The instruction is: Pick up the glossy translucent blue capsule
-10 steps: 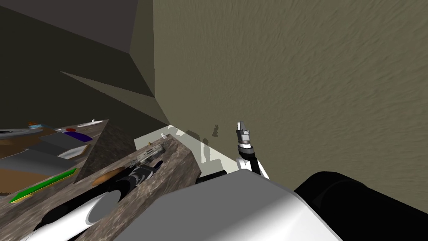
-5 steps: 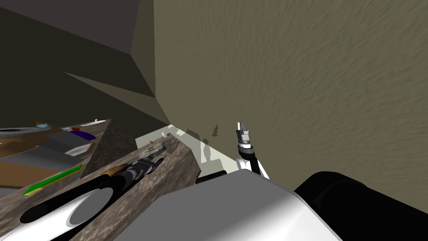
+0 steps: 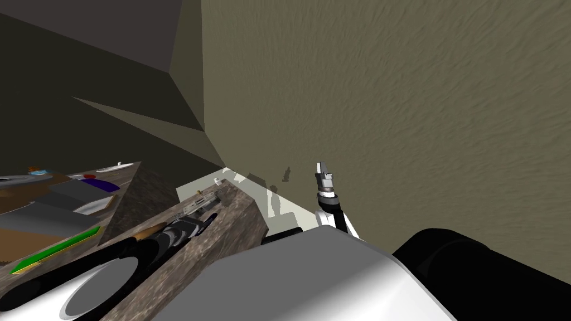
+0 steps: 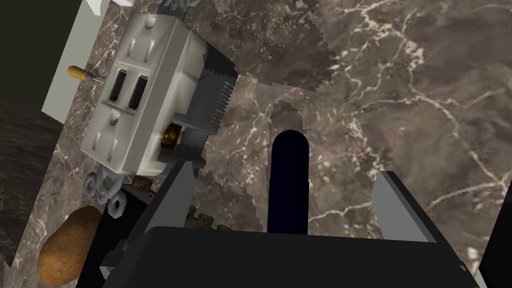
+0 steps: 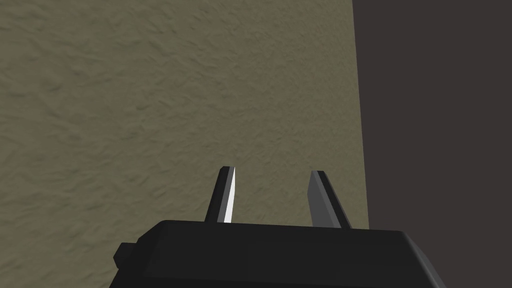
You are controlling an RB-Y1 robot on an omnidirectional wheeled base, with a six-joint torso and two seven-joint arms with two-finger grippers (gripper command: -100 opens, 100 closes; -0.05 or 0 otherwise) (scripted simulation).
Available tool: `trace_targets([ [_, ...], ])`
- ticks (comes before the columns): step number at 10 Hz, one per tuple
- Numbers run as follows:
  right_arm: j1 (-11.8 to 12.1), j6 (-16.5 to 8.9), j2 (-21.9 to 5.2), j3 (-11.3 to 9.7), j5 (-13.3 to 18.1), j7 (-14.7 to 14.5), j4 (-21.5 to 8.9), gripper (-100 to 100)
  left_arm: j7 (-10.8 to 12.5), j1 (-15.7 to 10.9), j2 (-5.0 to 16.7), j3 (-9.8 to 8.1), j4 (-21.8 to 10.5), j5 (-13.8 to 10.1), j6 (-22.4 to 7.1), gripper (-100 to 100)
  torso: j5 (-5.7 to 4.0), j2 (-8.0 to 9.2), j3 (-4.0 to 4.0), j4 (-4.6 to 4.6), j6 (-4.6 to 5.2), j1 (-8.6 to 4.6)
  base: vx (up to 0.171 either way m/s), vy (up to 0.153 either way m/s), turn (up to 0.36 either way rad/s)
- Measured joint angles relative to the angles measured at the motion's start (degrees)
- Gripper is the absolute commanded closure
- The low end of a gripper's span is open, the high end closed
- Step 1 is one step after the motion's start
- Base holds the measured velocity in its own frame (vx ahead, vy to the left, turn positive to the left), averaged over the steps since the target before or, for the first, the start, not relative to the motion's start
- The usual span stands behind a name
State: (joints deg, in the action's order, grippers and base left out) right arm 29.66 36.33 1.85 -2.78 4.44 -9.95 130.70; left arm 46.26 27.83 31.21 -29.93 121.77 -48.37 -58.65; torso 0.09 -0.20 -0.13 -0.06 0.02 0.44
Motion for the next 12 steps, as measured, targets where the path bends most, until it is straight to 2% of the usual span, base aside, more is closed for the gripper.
trace_targets([
  [2, 0.0, 0.0, 0.0, 0.0, 0.0, 0.0, 0.0, 0, 0.5, 2.2, -0.8, 0.75, 0.8, 2.3, -2.5, -100, 0.0, -0.02, -0.01, -0.01, -0.01, -0.03, 0.034, 0.049, -0.066],
  [4, 0.0, 0.0, 0.0, 0.0, 0.0, 0.0, 0.0, 0, 0.7, 3.3, 0.0, 0.66, 0.3, 3.1, -5.1, -100, -0.01, 0.0, 0.0, 0.0, 0.0, -0.06, 0.031, 0.043, -0.065],
  [7, 0.0, 0.0, 0.0, 0.0, 0.0, 0.0, 0.0, 0, -0.1, 6.5, 0.1, 1.17, -0.7, 5.2, -7.7, -100, -0.03, 0.15, 0.08, 0.03, -0.02, -0.18, 0.0, 0.013, -0.033],
  [8, 0.0, 0.0, 0.0, 0.0, 0.0, 0.0, 0.0, 0, -0.2, 6.6, 0.1, 1.19, -0.7, 5.2, -7.8, 0, -0.05, 0.13, 0.08, 0.03, -0.01, -0.22, 0.0, 0.0, 0.0],
  [9, 0.0, 0.0, 0.0, 0.0, 0.0, 0.0, 0.0, 0, -0.2, 6.5, 0.1, 1.19, -0.7, 5.2, -7.8, -100, -0.05, 0.12, 0.07, 0.03, -0.01, -0.24, -0.019, -0.015, -0.098],
  [10, 0.0, 0.0, 0.0, 0.0, 0.0, 0.0, 0.0, 0, 0.1, 6.5, 0.7, 1.37, -1.5, 5.0, -7.3, -100, -0.06, 0.17, 0.09, 0.03, 0.01, -0.28, -0.055, -0.041, -0.138],
  [12, 0.0, 0.0, 0.0, 0.0, 0.0, 0.0, 0.0, 0, 1.1, 5.7, 3.0, 2.13, -5.1, 4.3, -5.3, -100, -0.08, 0.36, 0.2, 0.08, 0.01, -0.39, -0.075, -0.047, -0.143],
])
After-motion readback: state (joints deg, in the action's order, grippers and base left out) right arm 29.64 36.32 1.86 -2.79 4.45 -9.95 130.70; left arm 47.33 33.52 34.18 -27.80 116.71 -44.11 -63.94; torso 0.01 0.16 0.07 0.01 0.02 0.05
